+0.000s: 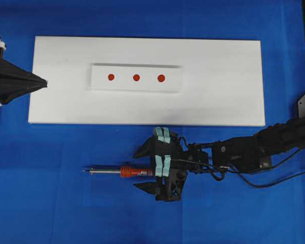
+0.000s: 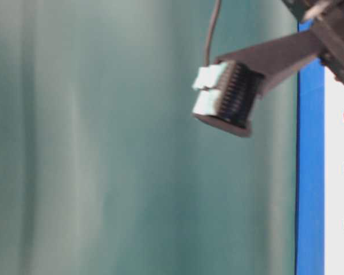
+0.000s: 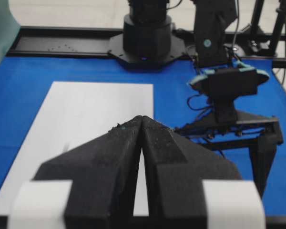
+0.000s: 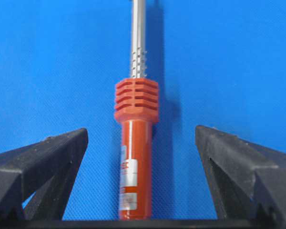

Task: Touch the tip of the soldering iron to the mark.
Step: 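Close the right gripper around the soldering iron's red handle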

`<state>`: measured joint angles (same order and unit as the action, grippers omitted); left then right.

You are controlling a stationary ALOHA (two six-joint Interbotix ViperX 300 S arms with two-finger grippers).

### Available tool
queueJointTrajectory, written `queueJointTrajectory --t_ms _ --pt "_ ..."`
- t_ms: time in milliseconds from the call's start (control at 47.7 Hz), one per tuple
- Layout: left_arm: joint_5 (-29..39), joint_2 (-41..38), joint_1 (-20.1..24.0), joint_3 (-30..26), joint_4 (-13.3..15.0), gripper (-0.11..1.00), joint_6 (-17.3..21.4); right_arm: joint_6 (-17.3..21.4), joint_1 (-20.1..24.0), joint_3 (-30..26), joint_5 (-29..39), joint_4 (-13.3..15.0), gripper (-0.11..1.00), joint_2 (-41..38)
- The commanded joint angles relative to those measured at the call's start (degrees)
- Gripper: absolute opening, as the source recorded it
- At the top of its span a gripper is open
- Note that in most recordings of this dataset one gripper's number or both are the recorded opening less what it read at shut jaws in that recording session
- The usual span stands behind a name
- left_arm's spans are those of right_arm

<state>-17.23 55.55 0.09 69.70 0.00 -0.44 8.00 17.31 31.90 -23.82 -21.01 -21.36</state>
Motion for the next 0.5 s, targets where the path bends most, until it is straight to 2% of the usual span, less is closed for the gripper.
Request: queueJointTrajectory --t_ms 0,63,105,315,357,483 --pt "-0.5 -0.4 0.1 -0.6 0.0 0.0 0.0 -0.1 0.4 -1.3 -0.9 -0.2 0.86 0.4" --pt "-0.5 -0.4 0.1 -0.5 0.0 0.0 0.0 -0.1 0.4 -1.3 -0.9 -0.2 0.81 0.0" --pt "-0.5 -0.4 0.1 -0.5 0.0 0.0 -0.1 -0.2 0.4 -1.3 -0.9 -0.2 0.74 -0.1" --pt "-0.6 -0.4 0.1 -0.4 0.0 0.0 -0.1 -0.5 0.4 -0.8 -0.9 -0.2 0.17 -0.1" --pt "-0.5 -0.4 0.1 -0.4 0.0 0.0 -0.1 -0.5 0.4 -0.8 -0.9 -0.1 0.09 -0.1" --pt "-0.5 -0.4 0.1 -0.4 0.0 0.0 0.0 -0.5 0.4 -0.8 -0.9 0.0 0.06 -0.1"
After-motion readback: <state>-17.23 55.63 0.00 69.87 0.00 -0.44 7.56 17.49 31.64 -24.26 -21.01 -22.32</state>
